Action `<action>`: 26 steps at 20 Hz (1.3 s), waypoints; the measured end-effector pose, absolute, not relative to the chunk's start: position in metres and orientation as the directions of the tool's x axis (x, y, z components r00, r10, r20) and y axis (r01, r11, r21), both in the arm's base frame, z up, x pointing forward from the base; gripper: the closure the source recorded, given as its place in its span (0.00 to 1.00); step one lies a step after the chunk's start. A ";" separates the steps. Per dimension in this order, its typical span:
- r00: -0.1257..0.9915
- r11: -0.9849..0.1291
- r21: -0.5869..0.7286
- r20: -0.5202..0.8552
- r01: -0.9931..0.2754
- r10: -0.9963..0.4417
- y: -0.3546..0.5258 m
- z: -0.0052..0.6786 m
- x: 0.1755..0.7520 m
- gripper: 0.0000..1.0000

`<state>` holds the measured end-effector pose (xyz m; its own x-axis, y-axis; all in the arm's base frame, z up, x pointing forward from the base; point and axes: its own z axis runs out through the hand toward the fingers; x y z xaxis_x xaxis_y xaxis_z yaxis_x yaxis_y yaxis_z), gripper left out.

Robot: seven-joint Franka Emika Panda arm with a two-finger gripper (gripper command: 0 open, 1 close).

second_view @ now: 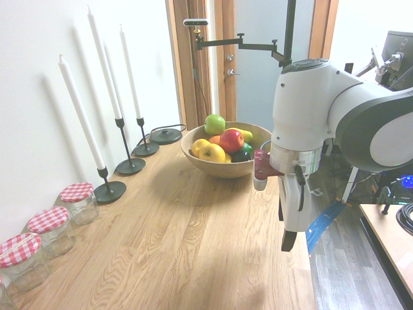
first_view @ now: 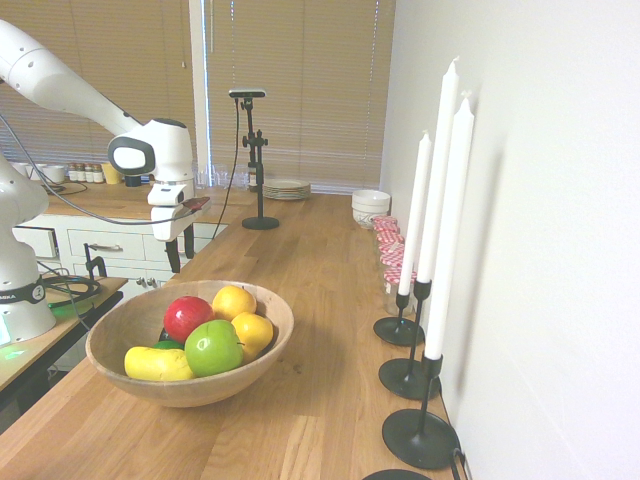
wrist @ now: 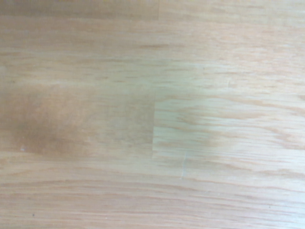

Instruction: Take red apple out of the basket

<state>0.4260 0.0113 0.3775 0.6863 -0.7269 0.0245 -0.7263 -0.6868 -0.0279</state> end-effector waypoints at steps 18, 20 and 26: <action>0.517 -0.527 -0.100 0.110 -0.844 -0.849 -0.146 0.494 0.493 0.00; 0.489 -0.498 -0.096 0.110 -0.862 -0.866 -0.185 0.492 0.501 0.00; 0.427 -0.434 -0.081 0.084 -0.897 -0.900 -0.277 0.489 0.513 0.00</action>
